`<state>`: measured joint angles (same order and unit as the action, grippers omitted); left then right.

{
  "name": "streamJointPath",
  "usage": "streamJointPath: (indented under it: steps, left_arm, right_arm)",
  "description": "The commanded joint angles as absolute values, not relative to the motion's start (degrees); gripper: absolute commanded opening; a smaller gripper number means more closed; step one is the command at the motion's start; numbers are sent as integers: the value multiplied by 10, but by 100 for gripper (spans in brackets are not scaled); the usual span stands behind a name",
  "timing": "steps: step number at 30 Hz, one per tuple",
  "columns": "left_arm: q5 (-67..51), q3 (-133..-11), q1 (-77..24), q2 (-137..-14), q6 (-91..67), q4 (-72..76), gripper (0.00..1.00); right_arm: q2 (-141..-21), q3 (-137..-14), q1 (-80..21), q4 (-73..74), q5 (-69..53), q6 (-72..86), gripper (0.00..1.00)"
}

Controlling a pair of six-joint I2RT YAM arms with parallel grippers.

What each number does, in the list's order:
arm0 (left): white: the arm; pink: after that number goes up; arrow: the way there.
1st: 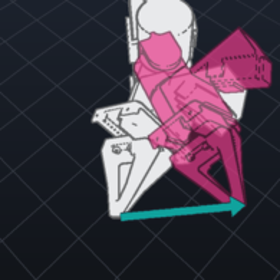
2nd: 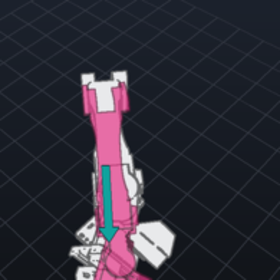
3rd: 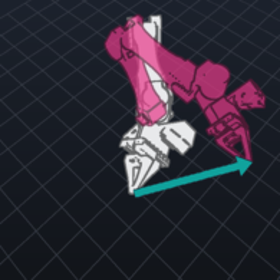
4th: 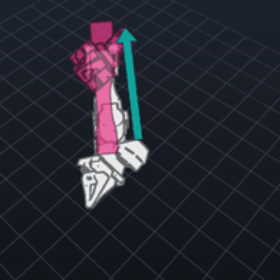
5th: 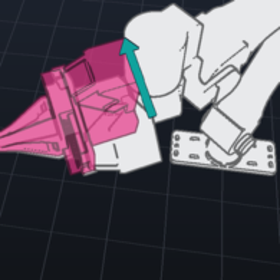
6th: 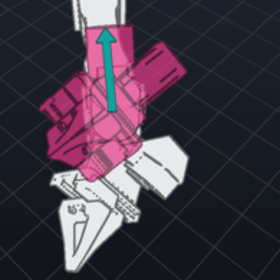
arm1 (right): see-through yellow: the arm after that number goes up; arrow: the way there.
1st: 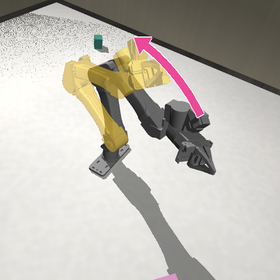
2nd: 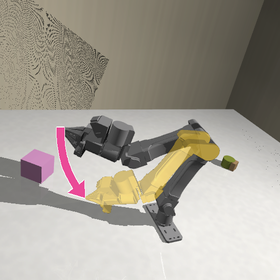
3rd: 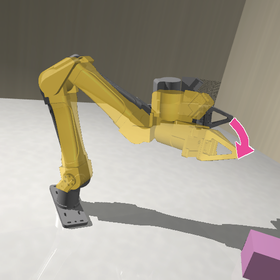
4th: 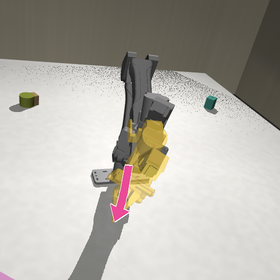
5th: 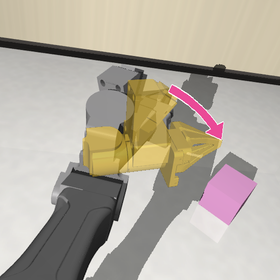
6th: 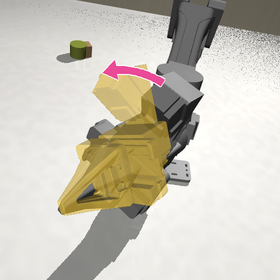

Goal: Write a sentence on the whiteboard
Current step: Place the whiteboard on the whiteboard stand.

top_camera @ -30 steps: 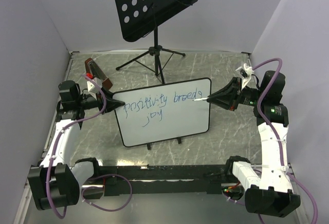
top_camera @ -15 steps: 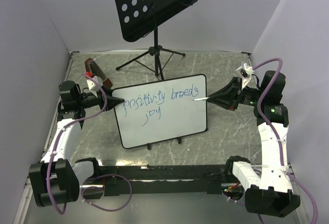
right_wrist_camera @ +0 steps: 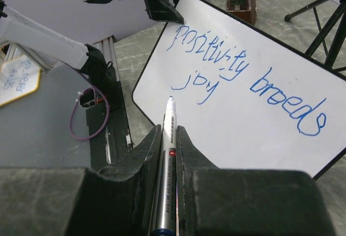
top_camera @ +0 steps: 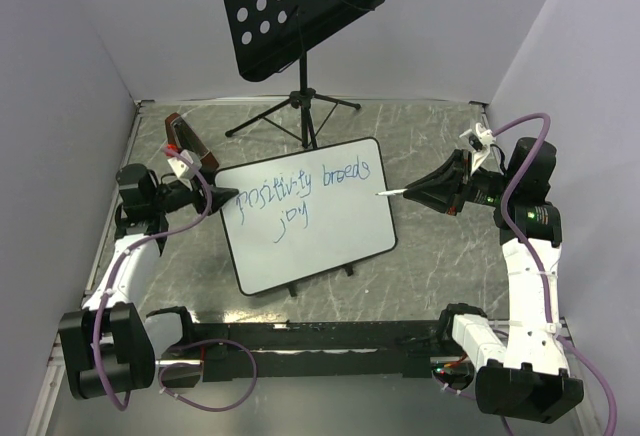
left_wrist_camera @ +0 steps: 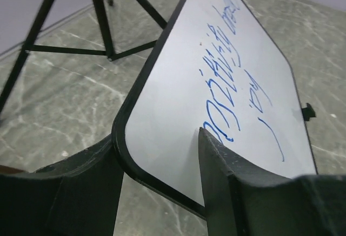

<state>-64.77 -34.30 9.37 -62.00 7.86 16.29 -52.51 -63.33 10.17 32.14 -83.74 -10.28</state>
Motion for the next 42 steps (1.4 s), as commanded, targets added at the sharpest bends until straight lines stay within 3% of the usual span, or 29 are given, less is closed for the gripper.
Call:
streamJointPath:
  steps: [1, 21, 30, 31, 38, 39, 42]
  left_arm:
    - [-599, -348, 102, -607, 149, 256, 56]
    - [-580, -323, 115, -593, 148, 287, 58]
    - [-508, -305, 129, -542, 128, 293, 70]
    - [-504, -305, 131, -537, 121, 296, 77]
    - [-454, -319, 132, -491, 47, 293, 93]
    - [-442, -323, 131, -486, 17, 288, 99]
    - [-411, -343, 133, -462, -39, 247, 99]
  right_arm:
    - [-516, -636, 108, 301, -860, -107, 0]
    - [-518, -642, 112, 308, -866, -113, 0]
    - [-517, -641, 112, 309, -866, -113, 0]
    - [-517, -641, 112, 313, -864, -117, 0]
    - [-517, -645, 113, 337, -846, -140, 0]
    - [-517, -646, 112, 339, -842, -143, 0]
    - [-519, -646, 112, 357, -827, -165, 0]
